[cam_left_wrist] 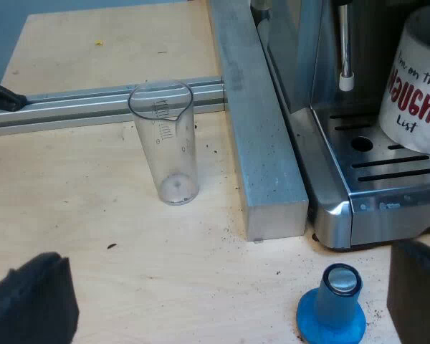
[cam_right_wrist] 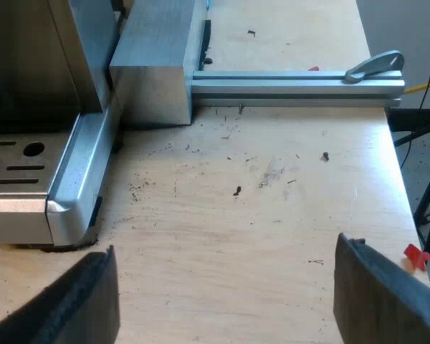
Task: Place mug into machine
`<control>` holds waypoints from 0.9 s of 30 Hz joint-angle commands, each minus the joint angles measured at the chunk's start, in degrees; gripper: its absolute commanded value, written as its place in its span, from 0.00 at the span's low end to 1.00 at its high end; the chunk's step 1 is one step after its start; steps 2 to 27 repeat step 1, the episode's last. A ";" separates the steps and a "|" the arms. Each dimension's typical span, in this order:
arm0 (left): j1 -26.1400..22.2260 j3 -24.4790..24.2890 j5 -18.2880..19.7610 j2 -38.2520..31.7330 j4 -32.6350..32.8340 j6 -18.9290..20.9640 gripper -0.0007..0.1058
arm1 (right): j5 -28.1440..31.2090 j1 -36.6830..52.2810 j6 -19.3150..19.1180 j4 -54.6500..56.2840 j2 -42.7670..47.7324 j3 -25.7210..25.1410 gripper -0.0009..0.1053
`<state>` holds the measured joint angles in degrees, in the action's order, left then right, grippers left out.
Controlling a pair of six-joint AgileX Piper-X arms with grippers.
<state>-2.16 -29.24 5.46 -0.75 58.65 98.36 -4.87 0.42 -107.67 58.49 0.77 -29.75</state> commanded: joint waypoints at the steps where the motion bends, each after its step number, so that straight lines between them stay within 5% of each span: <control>1: -0.03 -0.08 -0.95 -7.98 -0.52 0.32 0.84 | -0.14 0.01 -0.18 -0.19 2.19 -0.12 0.61; 27: -0.03 -0.08 -0.95 -7.98 -0.52 0.32 0.84 | -0.14 0.01 -0.18 -0.19 2.19 -0.12 0.61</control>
